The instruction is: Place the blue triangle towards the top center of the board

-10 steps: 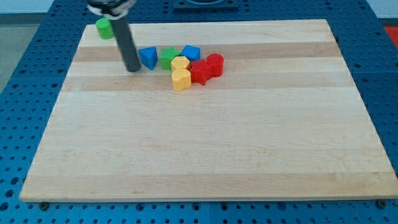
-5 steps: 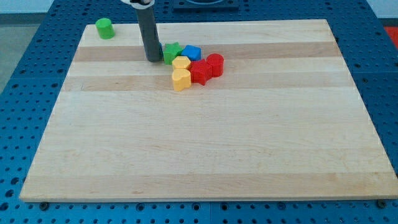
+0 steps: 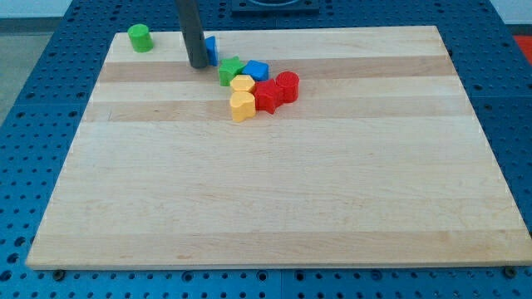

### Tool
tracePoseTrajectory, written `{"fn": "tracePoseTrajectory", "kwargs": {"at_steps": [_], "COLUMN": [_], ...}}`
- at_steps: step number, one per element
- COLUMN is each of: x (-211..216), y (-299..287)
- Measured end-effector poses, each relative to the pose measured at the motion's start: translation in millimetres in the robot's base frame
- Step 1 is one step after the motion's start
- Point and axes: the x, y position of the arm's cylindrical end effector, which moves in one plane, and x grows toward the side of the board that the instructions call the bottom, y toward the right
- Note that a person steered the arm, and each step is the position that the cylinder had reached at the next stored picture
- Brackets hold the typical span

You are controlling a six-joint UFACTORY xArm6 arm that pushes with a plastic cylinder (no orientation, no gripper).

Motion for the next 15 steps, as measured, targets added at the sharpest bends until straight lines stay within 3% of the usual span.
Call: {"fn": "tracePoseTrajectory", "kwargs": {"at_steps": [7, 9, 15], "x": [-74.1, -60.4, -51.7], "y": [-10.2, -9.3, 93.2]}}
